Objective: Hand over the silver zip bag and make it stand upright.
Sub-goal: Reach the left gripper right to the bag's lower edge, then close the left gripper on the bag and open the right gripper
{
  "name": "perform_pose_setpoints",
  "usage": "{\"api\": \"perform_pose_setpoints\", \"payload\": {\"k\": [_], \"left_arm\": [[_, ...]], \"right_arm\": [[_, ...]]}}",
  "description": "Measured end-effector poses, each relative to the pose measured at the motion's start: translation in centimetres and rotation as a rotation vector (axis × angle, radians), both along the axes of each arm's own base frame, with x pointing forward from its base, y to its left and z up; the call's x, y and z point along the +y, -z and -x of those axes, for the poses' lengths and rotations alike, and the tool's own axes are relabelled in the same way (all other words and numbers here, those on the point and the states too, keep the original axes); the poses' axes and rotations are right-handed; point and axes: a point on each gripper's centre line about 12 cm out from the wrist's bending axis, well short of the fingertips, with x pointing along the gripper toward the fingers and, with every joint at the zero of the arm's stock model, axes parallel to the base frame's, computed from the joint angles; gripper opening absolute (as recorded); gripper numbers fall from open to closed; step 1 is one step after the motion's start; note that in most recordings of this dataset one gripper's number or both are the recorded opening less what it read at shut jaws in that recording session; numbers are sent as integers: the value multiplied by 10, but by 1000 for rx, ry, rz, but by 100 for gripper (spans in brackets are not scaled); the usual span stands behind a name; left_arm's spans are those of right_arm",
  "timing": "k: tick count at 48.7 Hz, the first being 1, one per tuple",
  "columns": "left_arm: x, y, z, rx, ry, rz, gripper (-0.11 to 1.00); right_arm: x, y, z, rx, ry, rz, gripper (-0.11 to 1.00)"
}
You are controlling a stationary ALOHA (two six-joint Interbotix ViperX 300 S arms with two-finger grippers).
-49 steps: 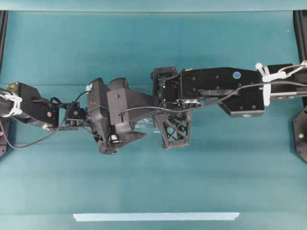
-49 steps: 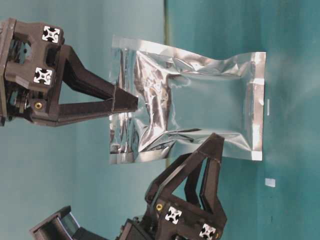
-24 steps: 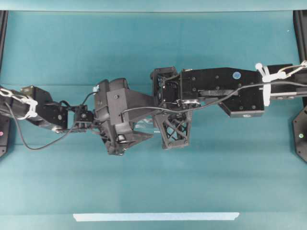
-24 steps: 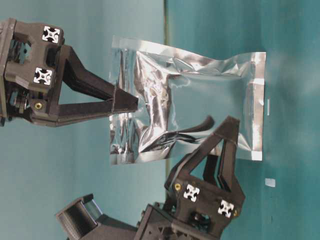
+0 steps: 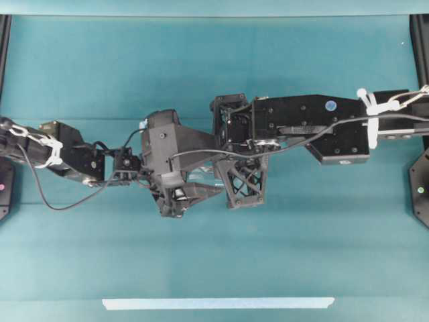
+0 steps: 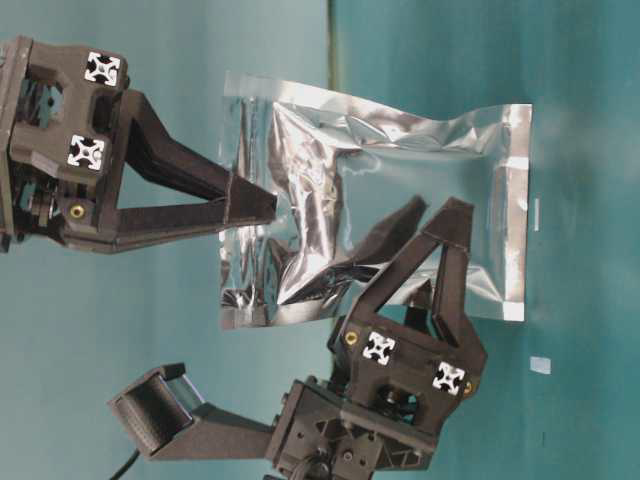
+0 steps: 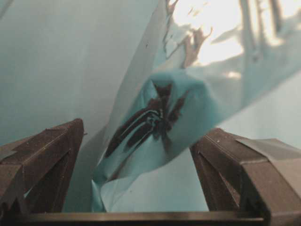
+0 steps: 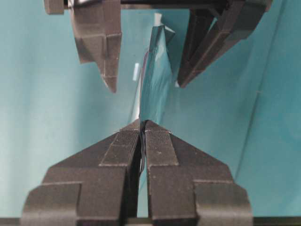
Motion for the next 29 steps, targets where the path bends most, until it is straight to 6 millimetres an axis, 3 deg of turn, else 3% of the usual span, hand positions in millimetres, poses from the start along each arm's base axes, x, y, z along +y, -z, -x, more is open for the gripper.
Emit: {"api": "perform_pose_setpoints", "payload": {"k": [16, 20, 29], "left_arm": [[-1, 2, -2, 6, -1, 16, 87], [-2, 3, -3, 10, 0, 17, 76], [-1, 2, -5, 9, 3, -4, 37]], "right_arm": [[-1, 0, 1, 0, 1, 0, 2], [-1, 1, 1, 5, 1, 2, 2], [2, 1, 1, 3, -5, 0, 2]]}}
